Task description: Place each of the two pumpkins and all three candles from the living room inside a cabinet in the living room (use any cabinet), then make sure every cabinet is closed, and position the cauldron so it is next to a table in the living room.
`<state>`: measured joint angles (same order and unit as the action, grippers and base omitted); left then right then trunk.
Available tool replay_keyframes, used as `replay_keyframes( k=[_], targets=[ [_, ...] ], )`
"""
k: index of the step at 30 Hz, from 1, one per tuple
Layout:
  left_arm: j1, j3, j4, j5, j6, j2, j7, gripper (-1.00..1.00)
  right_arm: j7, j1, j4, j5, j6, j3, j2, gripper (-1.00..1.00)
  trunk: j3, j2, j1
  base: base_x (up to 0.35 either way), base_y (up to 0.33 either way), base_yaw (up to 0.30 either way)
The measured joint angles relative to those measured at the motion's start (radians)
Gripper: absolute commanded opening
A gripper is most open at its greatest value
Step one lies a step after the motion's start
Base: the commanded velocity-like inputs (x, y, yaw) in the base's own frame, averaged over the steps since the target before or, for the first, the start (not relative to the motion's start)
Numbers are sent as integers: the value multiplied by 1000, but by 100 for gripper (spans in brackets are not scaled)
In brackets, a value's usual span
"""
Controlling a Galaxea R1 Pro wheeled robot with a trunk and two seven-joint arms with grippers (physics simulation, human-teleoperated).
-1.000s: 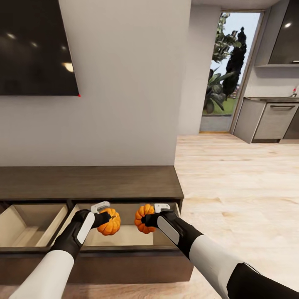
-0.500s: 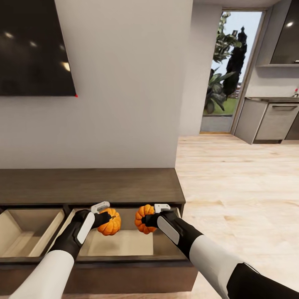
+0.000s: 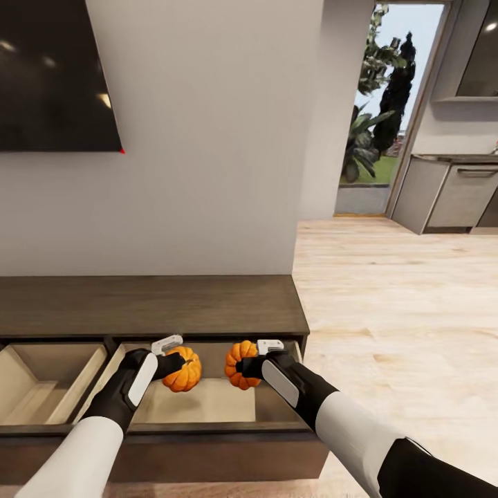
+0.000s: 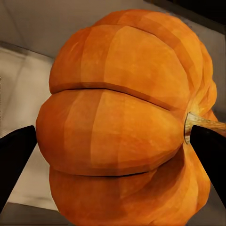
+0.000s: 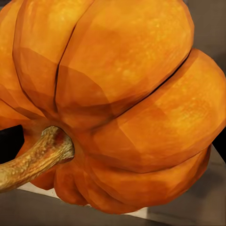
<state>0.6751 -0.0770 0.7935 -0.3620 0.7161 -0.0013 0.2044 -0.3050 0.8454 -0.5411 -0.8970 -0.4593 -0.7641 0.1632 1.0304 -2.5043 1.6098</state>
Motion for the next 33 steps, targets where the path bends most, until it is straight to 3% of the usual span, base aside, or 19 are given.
replay_keyframes(
  k=[27,33],
  targets=[
    [0,5,-4,4,-5,-6,9,-100,-12,0,31,5,-3,-3,9,-100,104,-6,12,0,0,0],
    [0,5,-4,3,-6,-8,9,-100,-13,0,32,1,61,-60,11,-100,128,-8,15,0,0,0]
  ],
)
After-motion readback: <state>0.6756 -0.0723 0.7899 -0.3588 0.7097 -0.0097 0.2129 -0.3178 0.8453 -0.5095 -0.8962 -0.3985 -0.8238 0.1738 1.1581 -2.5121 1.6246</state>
